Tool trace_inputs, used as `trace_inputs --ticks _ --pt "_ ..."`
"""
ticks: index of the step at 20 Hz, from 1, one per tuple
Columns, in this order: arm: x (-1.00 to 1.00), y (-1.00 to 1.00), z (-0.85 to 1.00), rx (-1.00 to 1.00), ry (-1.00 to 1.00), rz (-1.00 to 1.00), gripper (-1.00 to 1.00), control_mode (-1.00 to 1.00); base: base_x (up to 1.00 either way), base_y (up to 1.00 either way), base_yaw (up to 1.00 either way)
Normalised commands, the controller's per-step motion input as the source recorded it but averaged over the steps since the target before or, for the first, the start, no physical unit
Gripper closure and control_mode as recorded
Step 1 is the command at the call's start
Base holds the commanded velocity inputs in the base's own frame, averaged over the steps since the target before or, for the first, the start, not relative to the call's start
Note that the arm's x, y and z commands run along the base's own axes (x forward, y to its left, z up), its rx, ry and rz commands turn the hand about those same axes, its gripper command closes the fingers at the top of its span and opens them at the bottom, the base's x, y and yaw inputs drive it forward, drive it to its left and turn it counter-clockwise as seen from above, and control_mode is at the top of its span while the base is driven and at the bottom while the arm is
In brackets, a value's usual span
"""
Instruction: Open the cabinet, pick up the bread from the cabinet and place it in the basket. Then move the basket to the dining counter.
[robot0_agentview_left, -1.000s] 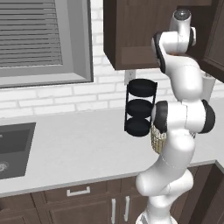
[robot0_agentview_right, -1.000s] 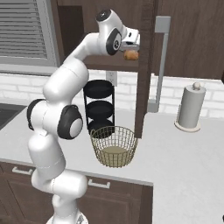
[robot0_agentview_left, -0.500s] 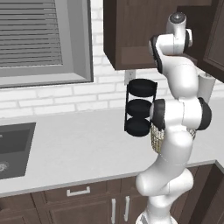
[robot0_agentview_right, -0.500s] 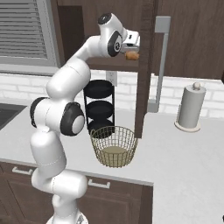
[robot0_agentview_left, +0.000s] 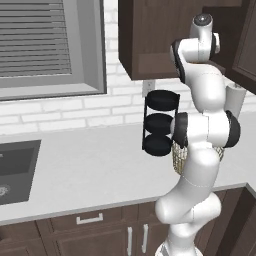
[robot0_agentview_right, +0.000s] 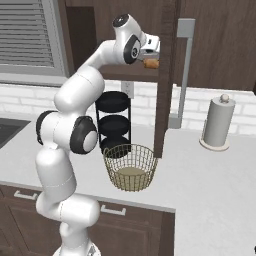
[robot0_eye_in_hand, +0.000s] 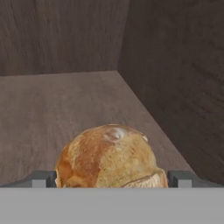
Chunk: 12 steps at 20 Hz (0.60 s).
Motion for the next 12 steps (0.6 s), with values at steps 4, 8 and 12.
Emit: trace_inputs --ticks 4,8,12 --pt "0.04 0.0 -0.35 0.0 0.0 0.01 1.0 -1.0 0.0 0.0 0.0" --pt "0.0 -0.02 -0.38 0.0 0.0 0.01 1.0 -1.0 0.0 0.0 0.0" --pt "-0.08 -0.04 -0.18 0.0 0.0 0.01 1.0 -1.0 0.0 0.0 0.0"
